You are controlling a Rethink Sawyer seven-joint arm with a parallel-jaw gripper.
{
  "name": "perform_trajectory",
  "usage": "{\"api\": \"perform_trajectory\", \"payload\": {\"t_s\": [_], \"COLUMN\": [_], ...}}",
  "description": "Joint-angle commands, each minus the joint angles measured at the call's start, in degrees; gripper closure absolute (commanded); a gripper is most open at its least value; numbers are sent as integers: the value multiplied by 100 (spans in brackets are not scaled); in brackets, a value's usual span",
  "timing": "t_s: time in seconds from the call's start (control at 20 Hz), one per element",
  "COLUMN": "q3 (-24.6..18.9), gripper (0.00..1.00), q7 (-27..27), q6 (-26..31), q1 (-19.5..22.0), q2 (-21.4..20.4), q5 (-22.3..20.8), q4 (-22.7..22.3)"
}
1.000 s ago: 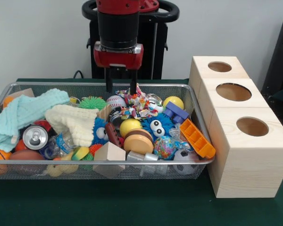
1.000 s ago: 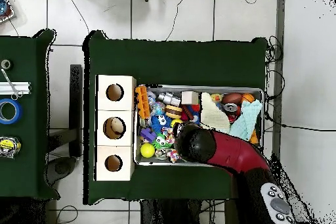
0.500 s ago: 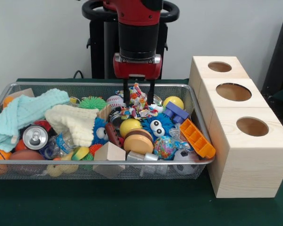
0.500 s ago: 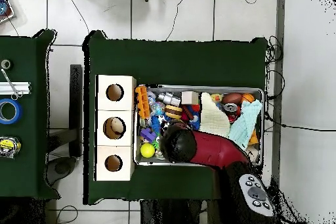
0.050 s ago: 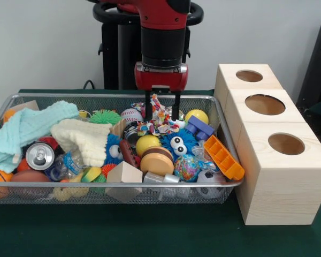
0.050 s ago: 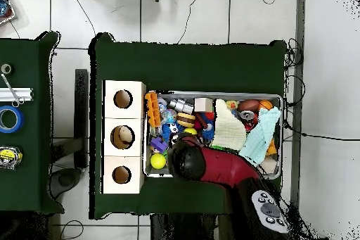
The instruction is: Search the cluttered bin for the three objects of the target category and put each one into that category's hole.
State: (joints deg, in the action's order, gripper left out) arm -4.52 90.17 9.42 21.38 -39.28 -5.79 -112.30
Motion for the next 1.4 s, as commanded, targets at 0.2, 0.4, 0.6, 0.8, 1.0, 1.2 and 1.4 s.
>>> {"api": "perform_trajectory", "payload": {"t_s": [0.2, 0.4, 0.6, 0.8, 1.0, 1.2, 1.4], "q3": [-675, -732, -803, -848, -747, -646, -497], "gripper": [0, 0, 0, 0, 0, 0, 0], "q7": [630, 600, 585, 506, 756, 905, 880], "q6": [-276, -477, -506, -449, -1002, -1420, -1797], "q1": [400, 503, 628, 759, 653, 527, 499], "q2": [-32, 69, -78, -158, 94, 365, 655], "q5": [-297, -457, -607, -776, -989, -1107, -1330], "q4": [-560, -684, -920, -1039, -1256, -1289, -1284]}}
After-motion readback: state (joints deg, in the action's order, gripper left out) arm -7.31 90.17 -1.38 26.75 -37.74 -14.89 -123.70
